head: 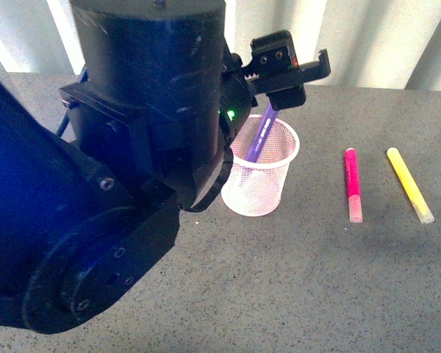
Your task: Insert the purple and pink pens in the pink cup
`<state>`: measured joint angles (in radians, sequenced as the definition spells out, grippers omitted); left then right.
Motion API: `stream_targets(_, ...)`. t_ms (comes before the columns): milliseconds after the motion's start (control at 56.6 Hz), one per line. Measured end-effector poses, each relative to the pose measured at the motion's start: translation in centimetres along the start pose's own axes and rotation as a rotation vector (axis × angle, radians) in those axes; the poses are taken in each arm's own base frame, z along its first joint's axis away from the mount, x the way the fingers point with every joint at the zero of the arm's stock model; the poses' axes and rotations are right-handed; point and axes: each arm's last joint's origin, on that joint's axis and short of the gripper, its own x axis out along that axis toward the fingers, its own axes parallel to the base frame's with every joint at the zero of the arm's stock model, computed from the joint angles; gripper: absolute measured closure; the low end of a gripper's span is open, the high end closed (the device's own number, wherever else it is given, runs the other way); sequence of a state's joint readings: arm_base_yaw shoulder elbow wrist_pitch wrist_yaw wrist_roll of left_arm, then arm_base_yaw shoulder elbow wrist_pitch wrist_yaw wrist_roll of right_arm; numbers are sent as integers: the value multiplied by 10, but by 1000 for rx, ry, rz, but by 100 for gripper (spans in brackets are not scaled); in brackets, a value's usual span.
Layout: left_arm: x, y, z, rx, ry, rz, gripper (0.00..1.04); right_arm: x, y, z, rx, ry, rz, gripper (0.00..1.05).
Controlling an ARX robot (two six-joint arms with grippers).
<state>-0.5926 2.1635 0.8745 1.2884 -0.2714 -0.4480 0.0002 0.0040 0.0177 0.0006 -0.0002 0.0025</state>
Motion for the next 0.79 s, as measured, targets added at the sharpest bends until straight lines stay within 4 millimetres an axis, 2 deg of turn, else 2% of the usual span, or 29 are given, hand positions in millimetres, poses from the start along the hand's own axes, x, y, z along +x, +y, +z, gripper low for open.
stream_targets(124, -11, 3, 22, -30, -23, 2, 21, 0, 0, 0, 0, 0, 0, 7)
stream_targets(194, -25, 7, 45, -38, -39, -13, 6, 0, 0, 0, 0, 0, 0, 7)
stream_targets(424, -70, 28, 112, -24, -20, -68, 7, 0, 0, 0, 0, 0, 0, 7)
stream_targets(600, -111, 59, 157, -7, 57, -89, 7, 0, 0, 0, 0, 0, 0, 7)
stream_targets(688, -146, 77, 174, 20, 70, -104, 7, 0, 0, 0, 0, 0, 0, 7)
stream_targets(794, -177, 92, 192, 22, 30, -64, 7, 0, 0, 0, 0, 0, 0, 7)
